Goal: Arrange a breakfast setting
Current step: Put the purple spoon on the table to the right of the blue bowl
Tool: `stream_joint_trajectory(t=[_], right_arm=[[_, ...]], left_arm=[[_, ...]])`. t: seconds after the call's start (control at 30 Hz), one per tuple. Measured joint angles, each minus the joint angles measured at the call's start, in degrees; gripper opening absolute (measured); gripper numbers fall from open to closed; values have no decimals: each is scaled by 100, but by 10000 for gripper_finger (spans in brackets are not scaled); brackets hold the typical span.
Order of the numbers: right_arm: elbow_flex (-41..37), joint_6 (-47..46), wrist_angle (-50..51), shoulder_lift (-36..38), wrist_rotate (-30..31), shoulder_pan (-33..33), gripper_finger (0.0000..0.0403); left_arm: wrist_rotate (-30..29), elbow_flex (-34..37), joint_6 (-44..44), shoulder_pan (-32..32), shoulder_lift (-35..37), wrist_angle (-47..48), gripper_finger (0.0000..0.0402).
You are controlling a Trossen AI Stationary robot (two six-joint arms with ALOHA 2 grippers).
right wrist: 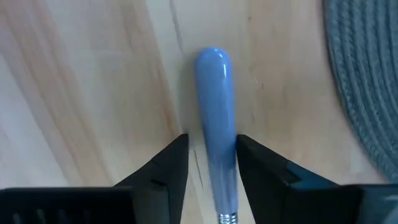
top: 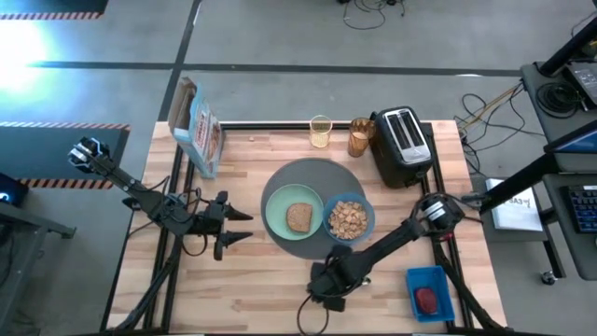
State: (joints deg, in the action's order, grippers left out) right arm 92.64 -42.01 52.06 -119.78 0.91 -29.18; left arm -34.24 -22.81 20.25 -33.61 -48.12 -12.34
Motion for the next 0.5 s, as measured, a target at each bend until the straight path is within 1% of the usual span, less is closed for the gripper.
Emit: stream_joint_trajectory(t=[0.1, 0.27, 0.3, 0.37, 0.5], right_arm=[[74, 464, 72, 2, -96, 8, 102], [205, 1537, 574, 18, -295, -20, 38], [222, 1768, 716, 23, -329, -39, 35], [248, 2377, 1042, 64, -399, -84, 17], [259, 3920, 1484, 60, -479, -252, 12]], left_arm=[[6, 0, 0, 0, 0, 0, 205], [7, 0, 0, 0, 0, 2, 205], [7, 0, 0, 0, 0, 2, 205], [7, 0, 17, 0, 0, 2, 205], [4, 0, 89, 0, 0, -13, 205]])
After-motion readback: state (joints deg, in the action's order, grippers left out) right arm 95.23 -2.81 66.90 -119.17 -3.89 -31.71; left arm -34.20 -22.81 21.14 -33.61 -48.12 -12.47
